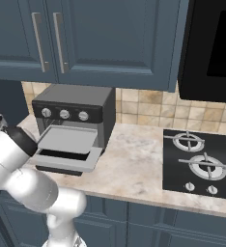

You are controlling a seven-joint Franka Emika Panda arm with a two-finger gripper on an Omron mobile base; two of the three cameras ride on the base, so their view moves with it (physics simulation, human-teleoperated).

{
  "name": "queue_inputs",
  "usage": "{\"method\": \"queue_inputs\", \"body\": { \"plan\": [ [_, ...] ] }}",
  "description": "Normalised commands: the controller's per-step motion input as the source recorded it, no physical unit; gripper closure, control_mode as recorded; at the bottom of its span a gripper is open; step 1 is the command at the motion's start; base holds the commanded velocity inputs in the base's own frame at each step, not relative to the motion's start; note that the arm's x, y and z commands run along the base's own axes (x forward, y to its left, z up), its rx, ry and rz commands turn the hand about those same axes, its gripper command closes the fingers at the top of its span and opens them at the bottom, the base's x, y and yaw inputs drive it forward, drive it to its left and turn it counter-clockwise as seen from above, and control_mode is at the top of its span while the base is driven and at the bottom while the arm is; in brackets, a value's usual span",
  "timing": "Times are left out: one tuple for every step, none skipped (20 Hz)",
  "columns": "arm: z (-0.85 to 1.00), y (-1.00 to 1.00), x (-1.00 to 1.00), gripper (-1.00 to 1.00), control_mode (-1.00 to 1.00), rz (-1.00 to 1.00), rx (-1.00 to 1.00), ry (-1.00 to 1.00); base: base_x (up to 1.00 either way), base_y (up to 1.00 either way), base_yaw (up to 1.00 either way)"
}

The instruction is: Pull the toaster oven rack outwards. Pick up the baguette from the plate and place it on the toaster oven rack. Close the toaster oven door fully and set the temperature to the lowest setting.

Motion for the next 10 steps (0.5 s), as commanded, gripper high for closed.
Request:
{"method": "queue_inputs", "body": {
  "plan": [
    [-0.13, 0.16, 0.19, -1.0, -1.0, 0.0, -0.03, 0.03, 0.0, 0.0, 0.0],
    [-0.14, 0.16, 0.19, -1.0, -1.0, 0.0, -0.04, 0.03, 0.0, 0.0, 0.0],
    [-0.16, 0.16, 0.19, -1.0, -1.0, 0.0, -0.04, 0.04, 0.0, 0.0, 0.0],
    [-0.16, 0.17, 0.19, -1.0, -1.0, 0.0, -0.04, 0.03, 0.0, 0.0, 0.0],
    [-0.19, 0.16, 0.19, -1.0, -1.0, 0.0, -0.05, 0.04, 0.0, 0.0, 0.0],
    [-0.21, 0.16, 0.17, -1.0, -1.0, 0.0, -0.05, 0.04, 0.0, 0.0, 0.0],
    [-0.23, 0.17, 0.16, -1.0, -1.0, 0.0, -0.06, 0.04, 0.0, 0.0, 0.0],
    [-0.24, 0.18, 0.18, -1.0, -1.0, 0.0, -0.06, 0.04, 0.0, 0.0, 0.0],
    [-0.26, 0.18, 0.19, -1.0, -1.0, 0.0, -0.06, 0.05, 0.0, 0.0, 0.0],
    [-0.24, 0.18, 0.18, -1.0, -1.0, 0.0, -0.07, 0.04, 0.0, 0.0, 0.0]
  ]
}}
